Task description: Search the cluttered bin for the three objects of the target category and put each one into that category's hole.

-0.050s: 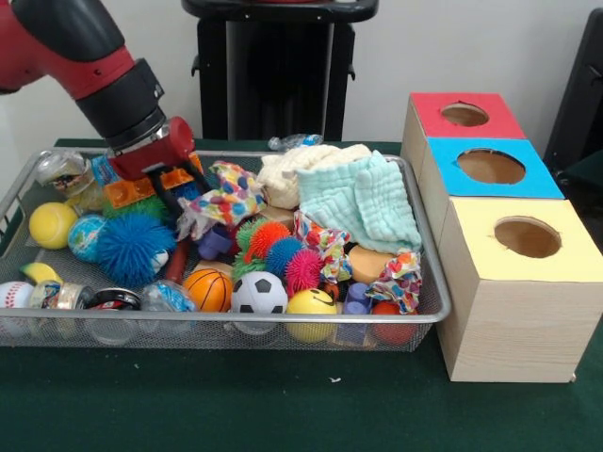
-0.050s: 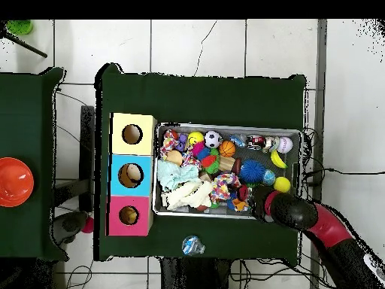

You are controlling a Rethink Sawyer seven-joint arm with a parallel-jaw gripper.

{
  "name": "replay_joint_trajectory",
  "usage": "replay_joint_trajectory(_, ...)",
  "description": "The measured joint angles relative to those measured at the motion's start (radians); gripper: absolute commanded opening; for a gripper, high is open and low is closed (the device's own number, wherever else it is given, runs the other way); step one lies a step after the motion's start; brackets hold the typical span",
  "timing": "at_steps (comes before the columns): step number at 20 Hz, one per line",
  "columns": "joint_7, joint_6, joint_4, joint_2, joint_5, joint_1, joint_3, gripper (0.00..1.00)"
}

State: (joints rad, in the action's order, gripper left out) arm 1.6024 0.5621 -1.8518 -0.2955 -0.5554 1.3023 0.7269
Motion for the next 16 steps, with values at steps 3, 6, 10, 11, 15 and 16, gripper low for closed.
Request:
replay_joint_trajectory(3, 0.0, 0.0, -0.038, 0.0, 0.014, 0.004, 0.0, 1.0)
replay_joint_trajectory(6, 0.0, 0.0, -0.079, 0.0, 0.022, 0.004, 0.0, 1.0)
replay_joint_trajectory(10, 0.0, 0.0, -0.117, -0.002, 0.025, 0.004, 0.0, 1.0)
replay_joint_trajectory(11, 0.0, -0.001, -0.137, -0.005, 0.025, 0.004, 0.001, 1.0)
replay_joint_trajectory(15, 0.0, -0.016, -0.164, -0.014, 0.024, 0.004, 0.005, 1.0)
replay_joint_trajectory(16, 0.0, -0.022, -0.167, -0.017, 0.024, 0.004, 0.007, 1.0)
